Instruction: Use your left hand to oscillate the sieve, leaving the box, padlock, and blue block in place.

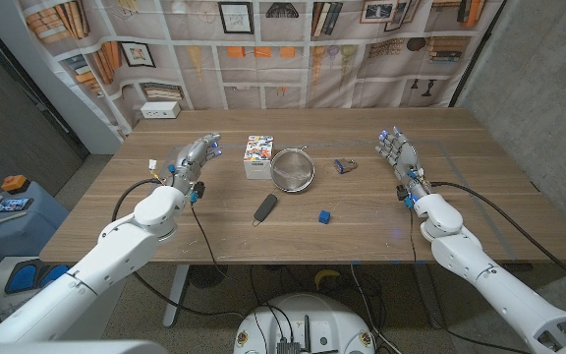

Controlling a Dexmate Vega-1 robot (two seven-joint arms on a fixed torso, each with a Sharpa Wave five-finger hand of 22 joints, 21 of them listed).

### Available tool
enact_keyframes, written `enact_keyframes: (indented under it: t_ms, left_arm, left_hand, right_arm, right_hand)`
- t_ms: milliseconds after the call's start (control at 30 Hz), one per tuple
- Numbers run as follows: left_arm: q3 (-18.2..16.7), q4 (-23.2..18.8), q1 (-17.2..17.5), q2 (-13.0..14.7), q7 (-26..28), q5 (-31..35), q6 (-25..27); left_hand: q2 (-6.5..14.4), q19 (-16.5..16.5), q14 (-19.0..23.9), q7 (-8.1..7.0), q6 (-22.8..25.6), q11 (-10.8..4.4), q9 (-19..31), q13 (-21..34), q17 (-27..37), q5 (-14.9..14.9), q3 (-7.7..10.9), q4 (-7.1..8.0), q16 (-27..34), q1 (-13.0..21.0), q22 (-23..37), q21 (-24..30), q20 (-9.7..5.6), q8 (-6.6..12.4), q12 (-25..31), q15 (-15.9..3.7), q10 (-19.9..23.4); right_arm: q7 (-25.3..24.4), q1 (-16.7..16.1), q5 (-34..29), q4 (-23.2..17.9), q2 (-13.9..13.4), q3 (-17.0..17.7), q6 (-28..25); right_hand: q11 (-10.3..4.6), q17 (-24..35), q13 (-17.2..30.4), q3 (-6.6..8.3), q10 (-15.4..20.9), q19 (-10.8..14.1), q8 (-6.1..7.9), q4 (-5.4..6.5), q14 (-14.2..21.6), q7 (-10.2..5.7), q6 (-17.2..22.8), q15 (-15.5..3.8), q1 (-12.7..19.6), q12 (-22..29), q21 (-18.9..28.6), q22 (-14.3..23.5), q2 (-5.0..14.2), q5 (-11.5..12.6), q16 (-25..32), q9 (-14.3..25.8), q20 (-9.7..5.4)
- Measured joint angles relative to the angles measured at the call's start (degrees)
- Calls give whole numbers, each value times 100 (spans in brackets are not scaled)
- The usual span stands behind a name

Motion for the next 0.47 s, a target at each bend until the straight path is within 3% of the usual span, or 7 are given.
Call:
enact_keyframes:
  t_ms: [467]
  left_arm:
    - [247,1024,-353,-626,-213,478,-972]
  left_hand:
    - [127,46,-75,-2,-60,-11,-23,1,-1,0,-39,165,6,-321,0,-115,45,0,0,-3,-50]
  right_arm:
    - [-56,13,15,72,141,-30,67]
  right_hand:
    - [0,0,0,7,0,-121,0,41,-40,32,-31,23,-64,0,0,0,-55,0,0,0,-1]
